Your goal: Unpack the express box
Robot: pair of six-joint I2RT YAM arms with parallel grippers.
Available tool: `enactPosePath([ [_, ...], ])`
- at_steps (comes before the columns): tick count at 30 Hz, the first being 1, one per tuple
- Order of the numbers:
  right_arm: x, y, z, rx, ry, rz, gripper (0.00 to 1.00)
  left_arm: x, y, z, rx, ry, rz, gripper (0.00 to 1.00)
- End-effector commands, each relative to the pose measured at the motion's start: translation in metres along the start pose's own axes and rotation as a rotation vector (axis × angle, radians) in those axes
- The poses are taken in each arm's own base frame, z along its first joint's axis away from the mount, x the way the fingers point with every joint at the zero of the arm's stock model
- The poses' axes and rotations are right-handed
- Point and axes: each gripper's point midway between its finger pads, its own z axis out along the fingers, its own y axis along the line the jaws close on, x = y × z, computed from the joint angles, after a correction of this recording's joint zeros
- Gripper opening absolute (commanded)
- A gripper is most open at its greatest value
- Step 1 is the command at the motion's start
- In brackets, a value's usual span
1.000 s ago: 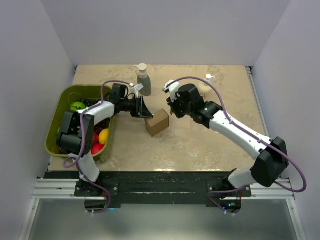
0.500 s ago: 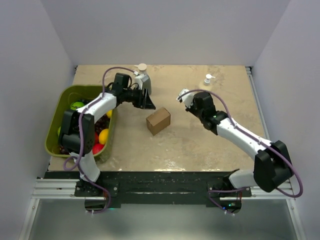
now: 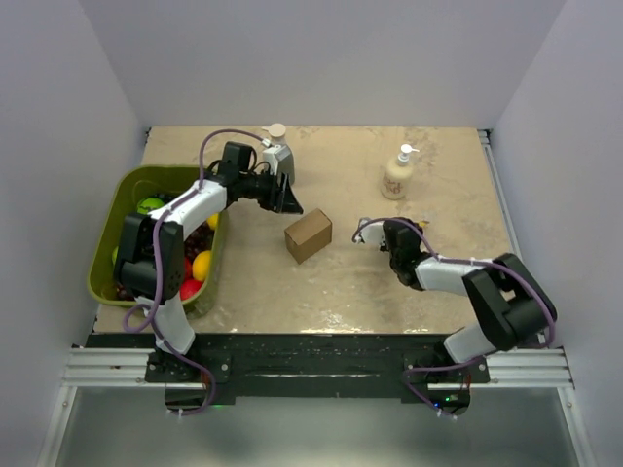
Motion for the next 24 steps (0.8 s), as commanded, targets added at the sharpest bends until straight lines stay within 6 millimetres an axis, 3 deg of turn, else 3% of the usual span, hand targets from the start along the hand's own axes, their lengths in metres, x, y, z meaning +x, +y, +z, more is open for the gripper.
enactPosePath([
  [1, 0.005, -0.015, 0.022, 0.088, 0.035, 0.025, 0.0, -0.024, -0.017, -0.01, 0.031, -0.047, 0.074, 0.58],
  [4, 0.007, -0.012, 0.033, 0.047, 0.086, 0.052, 0.01, -0.022, -0.017, -0.011, 0.031, -0.038, 0.086, 0.63],
  [5, 0.005, -0.015, 0.035, 0.03, 0.092, 0.081, 0.06, -0.021, -0.018, -0.011, 0.032, -0.038, 0.098, 0.63],
  [9, -0.001, -0.01, 0.035, -0.057, 0.108, 0.148, 0.51, -0.018, -0.017, -0.011, 0.028, -0.03, 0.106, 0.66],
  [15, -0.009, 0.005, 0.022, -0.222, 0.109, 0.249, 0.84, -0.019, -0.013, -0.012, 0.012, -0.023, 0.134, 0.69],
  [16, -0.017, -0.003, 0.019, -0.235, 0.088, 0.287, 0.86, -0.018, -0.013, -0.013, 0.008, -0.014, 0.138, 0.7],
  [17, -0.026, 0.009, 0.009, -0.338, 0.053, 0.337, 0.88, -0.019, -0.012, -0.015, 0.001, -0.013, 0.161, 0.76],
  [18, -0.034, 0.007, 0.004, -0.371, 0.028, 0.372, 0.9, -0.02, -0.011, -0.016, -0.003, -0.009, 0.198, 0.81],
  [19, -0.05, -0.005, -0.002, -0.4, -0.024, 0.441, 0.91, -0.02, -0.014, -0.019, -0.004, 0.005, 0.213, 0.83],
  [20, -0.067, 0.005, -0.014, -0.514, -0.097, 0.465, 0.91, -0.023, -0.014, -0.023, -0.007, 0.008, 0.273, 0.9],
  [22, -0.096, -0.012, -0.031, -0.578, -0.22, 0.527, 0.92, -0.028, -0.022, -0.033, -0.014, 0.013, 0.325, 0.91],
  [23, -0.117, -0.011, -0.044, -0.662, -0.319, 0.551, 0.93, -0.03, -0.023, -0.036, -0.015, 0.015, 0.378, 0.92],
  [24, -0.126, -0.014, -0.05, -0.696, -0.368, 0.555, 0.99, -0.028, -0.025, -0.039, -0.015, 0.022, 0.4, 0.93],
])
